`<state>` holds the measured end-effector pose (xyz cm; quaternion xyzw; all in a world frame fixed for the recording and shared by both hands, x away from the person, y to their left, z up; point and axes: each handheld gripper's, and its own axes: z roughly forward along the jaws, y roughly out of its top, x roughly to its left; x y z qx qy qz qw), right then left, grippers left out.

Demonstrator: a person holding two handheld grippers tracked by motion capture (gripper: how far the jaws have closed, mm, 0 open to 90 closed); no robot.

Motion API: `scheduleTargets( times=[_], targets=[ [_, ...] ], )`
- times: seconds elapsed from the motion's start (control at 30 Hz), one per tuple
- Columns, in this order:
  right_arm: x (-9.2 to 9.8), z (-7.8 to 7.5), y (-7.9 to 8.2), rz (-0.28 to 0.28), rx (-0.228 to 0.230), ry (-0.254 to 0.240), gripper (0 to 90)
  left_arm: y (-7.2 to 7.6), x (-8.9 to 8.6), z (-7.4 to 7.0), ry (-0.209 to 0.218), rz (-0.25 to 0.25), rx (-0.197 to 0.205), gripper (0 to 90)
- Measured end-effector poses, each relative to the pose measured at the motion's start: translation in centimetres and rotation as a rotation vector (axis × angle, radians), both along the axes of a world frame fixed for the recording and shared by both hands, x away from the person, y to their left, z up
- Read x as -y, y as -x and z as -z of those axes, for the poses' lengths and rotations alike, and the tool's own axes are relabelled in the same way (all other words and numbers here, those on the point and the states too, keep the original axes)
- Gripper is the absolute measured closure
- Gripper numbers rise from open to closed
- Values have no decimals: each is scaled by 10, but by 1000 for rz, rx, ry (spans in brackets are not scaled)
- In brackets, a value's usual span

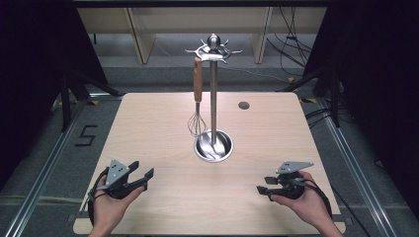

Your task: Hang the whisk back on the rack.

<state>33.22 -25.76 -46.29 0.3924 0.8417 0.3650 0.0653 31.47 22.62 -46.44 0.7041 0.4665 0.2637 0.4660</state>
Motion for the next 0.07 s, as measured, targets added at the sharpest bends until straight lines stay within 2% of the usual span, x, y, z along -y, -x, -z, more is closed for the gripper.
scheduleTargets(
  times=[0.07],
  targets=[
    [0,0,0,-8,10,0,506,0,-1,1,-5,0,-7,379]
  ],
)
